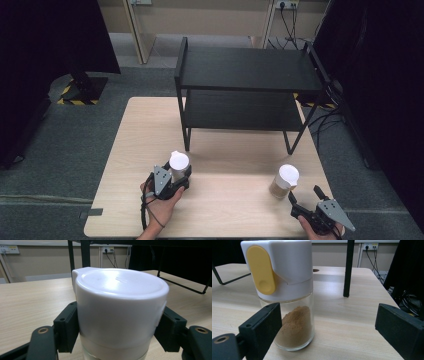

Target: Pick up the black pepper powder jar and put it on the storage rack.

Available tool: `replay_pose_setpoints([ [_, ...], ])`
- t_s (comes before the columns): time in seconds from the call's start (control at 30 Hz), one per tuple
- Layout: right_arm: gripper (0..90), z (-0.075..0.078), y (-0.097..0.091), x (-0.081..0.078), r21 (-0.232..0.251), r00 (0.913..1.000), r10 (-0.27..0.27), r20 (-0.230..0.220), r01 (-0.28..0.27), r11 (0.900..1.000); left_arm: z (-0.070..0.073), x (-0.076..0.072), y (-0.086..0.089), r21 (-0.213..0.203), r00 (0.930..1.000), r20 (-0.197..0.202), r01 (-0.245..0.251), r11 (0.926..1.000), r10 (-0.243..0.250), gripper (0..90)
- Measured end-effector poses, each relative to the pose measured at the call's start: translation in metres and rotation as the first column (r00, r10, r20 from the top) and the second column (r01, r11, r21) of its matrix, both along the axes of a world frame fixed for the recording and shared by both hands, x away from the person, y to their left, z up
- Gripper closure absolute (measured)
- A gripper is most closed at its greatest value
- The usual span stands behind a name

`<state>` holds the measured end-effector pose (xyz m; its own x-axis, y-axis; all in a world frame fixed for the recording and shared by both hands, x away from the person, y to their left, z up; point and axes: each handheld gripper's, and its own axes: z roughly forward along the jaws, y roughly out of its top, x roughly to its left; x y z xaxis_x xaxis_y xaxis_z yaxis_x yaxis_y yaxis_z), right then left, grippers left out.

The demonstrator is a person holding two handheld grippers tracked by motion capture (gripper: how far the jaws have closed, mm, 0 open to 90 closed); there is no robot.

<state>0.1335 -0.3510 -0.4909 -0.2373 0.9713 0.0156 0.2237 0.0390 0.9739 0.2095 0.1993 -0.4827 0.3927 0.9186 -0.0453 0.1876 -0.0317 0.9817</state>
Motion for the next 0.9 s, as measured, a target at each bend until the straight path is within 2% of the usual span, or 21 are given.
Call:
replay_pose_setpoints([
  [0.13, 7.5, 0.000, -0.001, 0.000, 0.005, 1.0000, -0.001, 0.001, 0.001, 1.0000, 0.002, 0.002, 0.001, 0.012, 0.9999, -0.001, 0.013, 0.9998, -0.013, 29.9],
  [0.2, 7.4, 0.000, 0.000, 0.000, 0.002, 1.0000, 0.000, 0.002, 0.000, 1.0000, 0.003, 0.002, 0.000, 0.034, 0.9998, 0.005, 0.021, 0.9992, -0.021, 30.0],
  [0.3, 7.4, 0.000, -0.001, 0.000, 0.005, 1.0000, -0.002, 0.001, 0.002, 1.0000, 0.007, 0.001, 0.000, 0.046, 0.9994, 0.023, 0.027, 0.9986, -0.028, 30.0],
  [0.37, 7.4, 0.000, 0.000, 0.000, 0.005, 1.0000, -0.002, 0.001, 0.002, 1.0000, 0.012, -0.002, -0.003, 0.085, 0.9976, 0.061, 0.027, 0.9960, -0.032, 30.0],
  [0.7, 7.5, 0.000, 0.000, 0.000, 0.005, 1.0000, -0.003, 0.000, 0.003, 1.0000, 0.028, -0.006, -0.002, 0.080, 0.9930, 0.108, 0.039, 0.9960, -0.047, 30.0],
  [0.9, 7.4, 0.000, 0.000, 0.000, 0.007, 1.0000, -0.004, 0.001, 0.004, 1.0000, 0.040, -0.006, -0.003, 0.074, 0.9871, 0.152, 0.039, 0.9965, -0.050, 30.0],
])
